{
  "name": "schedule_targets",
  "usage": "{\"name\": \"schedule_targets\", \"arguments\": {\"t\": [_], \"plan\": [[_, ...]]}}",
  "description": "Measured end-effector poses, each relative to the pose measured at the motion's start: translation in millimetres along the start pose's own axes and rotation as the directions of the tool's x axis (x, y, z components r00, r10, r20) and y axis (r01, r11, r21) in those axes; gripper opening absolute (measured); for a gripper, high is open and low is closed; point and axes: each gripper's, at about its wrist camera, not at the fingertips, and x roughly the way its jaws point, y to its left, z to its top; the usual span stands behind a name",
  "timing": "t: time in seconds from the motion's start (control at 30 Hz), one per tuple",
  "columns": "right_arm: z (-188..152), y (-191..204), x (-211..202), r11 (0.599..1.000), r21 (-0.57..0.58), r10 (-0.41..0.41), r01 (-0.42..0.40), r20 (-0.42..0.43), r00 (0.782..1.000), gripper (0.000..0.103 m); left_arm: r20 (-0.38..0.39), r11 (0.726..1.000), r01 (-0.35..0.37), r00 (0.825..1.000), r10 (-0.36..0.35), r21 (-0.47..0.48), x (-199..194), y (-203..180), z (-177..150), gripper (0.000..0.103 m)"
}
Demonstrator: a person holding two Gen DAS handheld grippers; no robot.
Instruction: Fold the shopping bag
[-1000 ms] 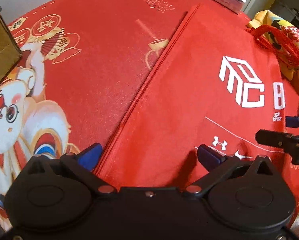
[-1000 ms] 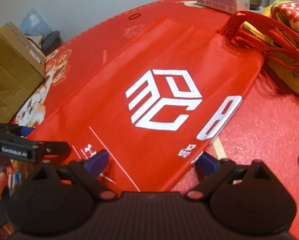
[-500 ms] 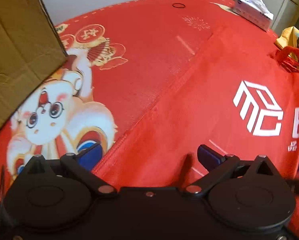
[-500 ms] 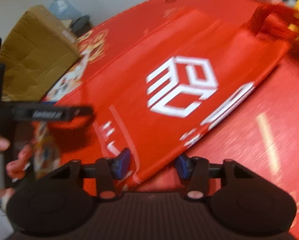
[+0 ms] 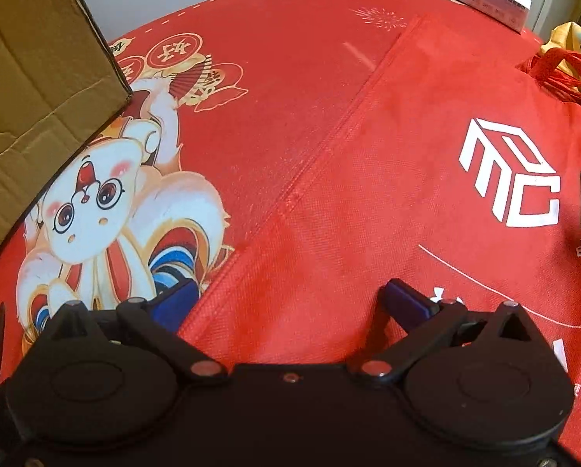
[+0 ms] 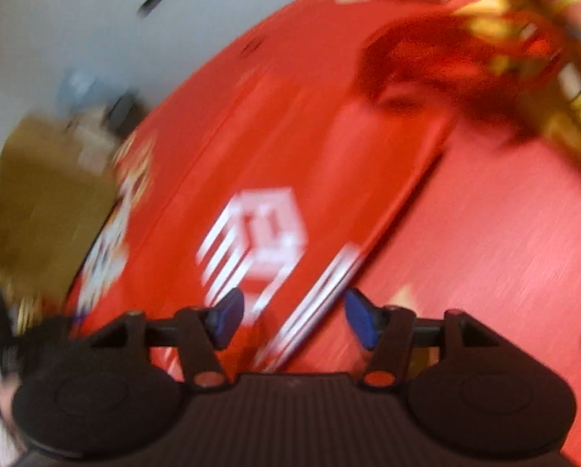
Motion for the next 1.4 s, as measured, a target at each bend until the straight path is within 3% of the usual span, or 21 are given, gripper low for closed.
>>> {"name": "schedule_targets", "arguments": {"t": [0.13, 0.2, 0.23, 0.27, 0.37, 0.63, 0.83, 1.1, 1.4], "plan": [[33, -19, 8, 0.999, 0.017, -0.051, 0.050, 0.057, 0.997, 0.056, -0.002, 1.000, -0.016, 1.000, 0.016, -0.002, -1, -2, 0, 0.103], [39, -16, 13, 0.996, -0.050, -0.076, 0.079, 0.060, 0.995, 0.041, -0.006, 1.000, -0.015, 1.000, 0.015, -0.010, 0, -1, 1, 0.103], [36, -11, 13, 0.990, -0.101, -0.090, 0.095, 0.054, 0.994, 0.023, -0.007, 1.000, -0.013, 1.000, 0.013, -0.016, 0, 0, 1, 0.103], [34, -6, 13, 0.982, -0.152, -0.105, 0.111, 0.049, 0.993, 0.012, -0.007, 1.000, -0.014, 1.000, 0.014, -0.019, 0, 1, 1, 0.103], [17, 8, 8, 0.952, -0.286, -0.104, 0.108, 0.030, 0.994, 0.008, 0.007, 0.999, -0.047, 0.999, 0.047, -0.015, -1, 4, 1, 0.103], [-46, 35, -6, 0.936, -0.352, -0.035, 0.004, -0.081, 0.996, 0.006, -0.005, 0.988, -0.147, 0.989, 0.147, -0.037, 0, 24, 4, 0.103], [-88, 37, -15, 0.966, -0.252, 0.019, -0.056, -0.148, 0.989, 0.006, 0.016, 0.984, -0.177, 0.984, 0.177, 0.022, -5, 21, -3, 0.103], [-100, 20, -18, 0.992, -0.095, 0.061, -0.078, -0.172, 0.983, 0.006, 0.071, 0.979, -0.201, 0.977, 0.199, 0.020, -14, 12, -5, 0.103], [-99, 17, -9, 0.998, -0.012, 0.063, -0.066, -0.152, 0.986, 0.006, 0.237, 0.996, -0.064, 0.968, 0.077, -0.062, -87, -5, -31, 0.103]]}}
